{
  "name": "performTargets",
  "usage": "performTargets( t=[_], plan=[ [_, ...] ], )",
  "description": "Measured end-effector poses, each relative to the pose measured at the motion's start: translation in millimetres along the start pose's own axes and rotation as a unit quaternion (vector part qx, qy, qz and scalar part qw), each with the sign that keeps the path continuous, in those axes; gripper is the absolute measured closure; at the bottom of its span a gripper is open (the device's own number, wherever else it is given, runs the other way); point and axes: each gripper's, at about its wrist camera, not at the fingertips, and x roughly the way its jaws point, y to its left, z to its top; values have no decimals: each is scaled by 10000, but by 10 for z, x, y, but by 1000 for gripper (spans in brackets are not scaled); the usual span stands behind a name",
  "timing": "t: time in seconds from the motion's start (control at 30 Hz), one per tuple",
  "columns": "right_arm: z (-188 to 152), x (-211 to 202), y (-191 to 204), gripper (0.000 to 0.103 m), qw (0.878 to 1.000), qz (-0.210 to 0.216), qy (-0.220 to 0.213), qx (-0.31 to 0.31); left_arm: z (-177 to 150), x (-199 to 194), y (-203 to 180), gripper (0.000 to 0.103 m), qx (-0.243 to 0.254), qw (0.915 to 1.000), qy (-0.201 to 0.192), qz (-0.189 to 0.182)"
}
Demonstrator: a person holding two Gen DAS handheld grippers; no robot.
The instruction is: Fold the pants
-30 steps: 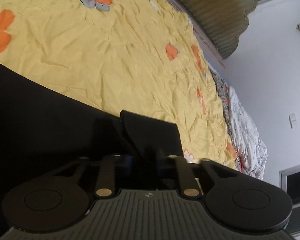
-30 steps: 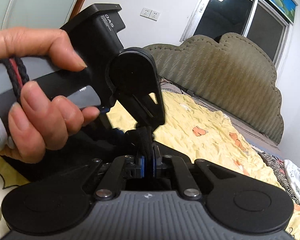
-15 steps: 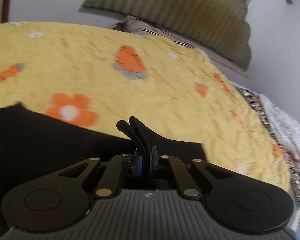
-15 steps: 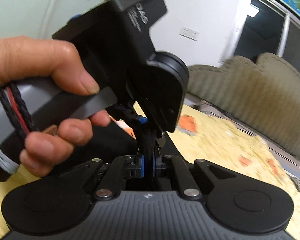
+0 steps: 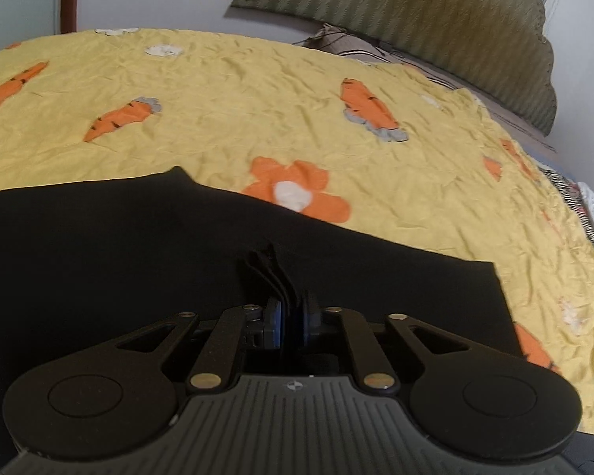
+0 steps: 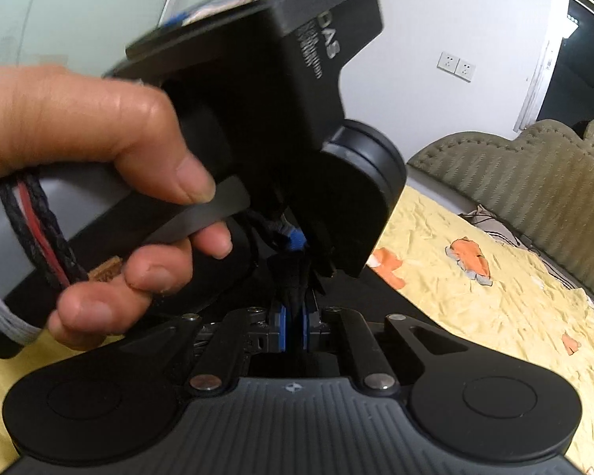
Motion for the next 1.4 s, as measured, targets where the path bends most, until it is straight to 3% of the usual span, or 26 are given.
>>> performTargets(
  t=[0.03,0.1,0.17,0.23,0.3,0.4,0.5,0.57,0.63,0.73,0.8,0.87,0.97,1.1,1.17,1.27,1.33,1.4],
  plan=[
    [27,69,-40,96,10000,5,82,-9,1,-17,22,71,-19,10000,0,89],
    [14,157,16,95,9994,110,327,-85,14,-80,93,62,-126,9992,-60,372],
    [3,105,28,94,9993,90,337,-102,44,-190,206,41,-206,9971,-173,712],
    [23,-56,-62,94,9989,388,255,111,59,-369,378,25,-277,9944,-311,976],
    [56,-248,-261,92,9955,795,85,504,53,-554,534,20,-256,9900,-485,1297],
    [95,-433,-613,91,9817,1473,-186,1191,12,-840,797,11,-165,9763,-724,2034],
    [113,-368,-915,91,9676,1602,-343,1919,-38,-1056,1077,6,-126,9605,-753,2678],
    [84,-220,-950,91,9661,1362,-162,2185,-46,-1132,1222,7,-145,9542,-618,2925],
    [107,16,-698,91,9737,966,322,2037,-51,-1179,1313,7,-192,9603,-482,2741],
    [66,332,-492,91,9799,864,854,1581,-47,-1194,1282,7,-374,9774,-357,2050],
    [64,225,-451,90,9843,756,785,1387,-16,-1140,1176,7,-346,9861,-323,1594],
    [49,41,-484,90,9810,835,585,1651,47,-1045,1005,7,-322,9924,-317,1141],
    [183,219,-646,90,9810,425,619,1790,120,-836,721,7,-173,9978,-230,590],
    [192,742,-842,91,9753,336,1240,1796,16,-597,284,7,317,9973,-204,630],
    [187,858,-840,91,9768,248,1275,1701,-66,-483,157,4,559,9960,-161,675],
    [191,743,-766,90,9820,-11,1222,1440,-122,-445,209,4,343,9980,-186,496],
    [145,523,-775,90,9815,-78,1110,1560,-129,-406,231,8,354,9984,-20,442],
    [43,367,-848,90,9786,-200,1001,1785,-129,-408,248,6,443,9977,-163,488]
  ],
)
